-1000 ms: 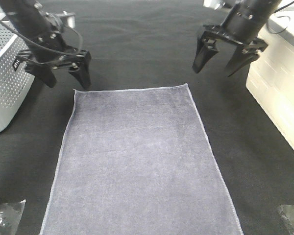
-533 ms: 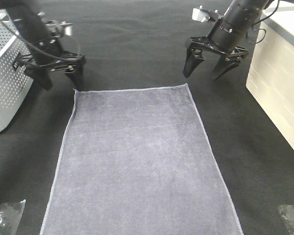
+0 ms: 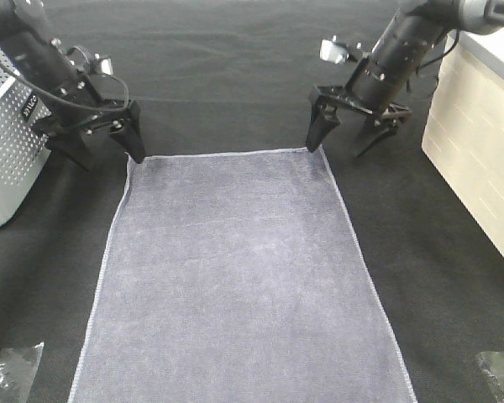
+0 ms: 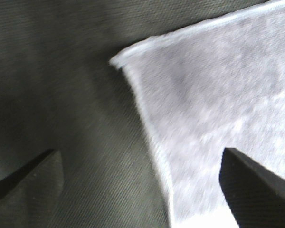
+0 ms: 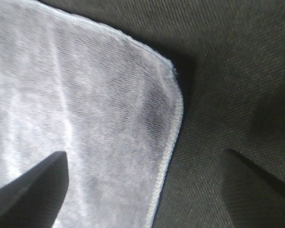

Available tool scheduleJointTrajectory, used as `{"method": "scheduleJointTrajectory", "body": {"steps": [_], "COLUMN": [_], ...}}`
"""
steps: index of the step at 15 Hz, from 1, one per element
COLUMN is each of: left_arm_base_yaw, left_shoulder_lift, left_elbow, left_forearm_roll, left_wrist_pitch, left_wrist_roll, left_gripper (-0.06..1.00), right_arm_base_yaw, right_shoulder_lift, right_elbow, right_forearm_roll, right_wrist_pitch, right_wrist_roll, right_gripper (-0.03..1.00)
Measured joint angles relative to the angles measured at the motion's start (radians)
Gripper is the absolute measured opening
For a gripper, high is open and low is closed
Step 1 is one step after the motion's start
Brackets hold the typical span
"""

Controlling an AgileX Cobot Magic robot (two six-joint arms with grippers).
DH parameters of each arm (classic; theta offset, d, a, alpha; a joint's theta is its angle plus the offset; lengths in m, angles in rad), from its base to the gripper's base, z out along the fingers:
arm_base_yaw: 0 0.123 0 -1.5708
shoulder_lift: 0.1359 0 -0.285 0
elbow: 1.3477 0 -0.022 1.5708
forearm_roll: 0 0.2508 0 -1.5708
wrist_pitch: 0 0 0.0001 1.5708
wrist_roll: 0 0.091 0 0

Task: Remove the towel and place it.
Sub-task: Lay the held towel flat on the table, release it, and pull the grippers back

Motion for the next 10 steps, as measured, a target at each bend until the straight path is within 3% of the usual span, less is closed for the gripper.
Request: {"method": "scheduleJointTrajectory", "body": {"steps": [10], "left_arm_base_yaw": [0.0], "left_shoulder_lift": [0.054], "left_elbow": [-0.006], "left_forearm_roll": [-0.063], "left_wrist_pitch": [-0.07], "left_wrist_roll": [0.05], "left_gripper": [0.84], "right_arm_base_yaw": [-0.039], "right_shoulder_lift": [0.072], "right_elbow": [-0.009], "right_forearm_roll": [0.035], "right_wrist_pitch": [-0.055], "right_wrist_roll": [-0.026], "right_gripper": [0.83]}}
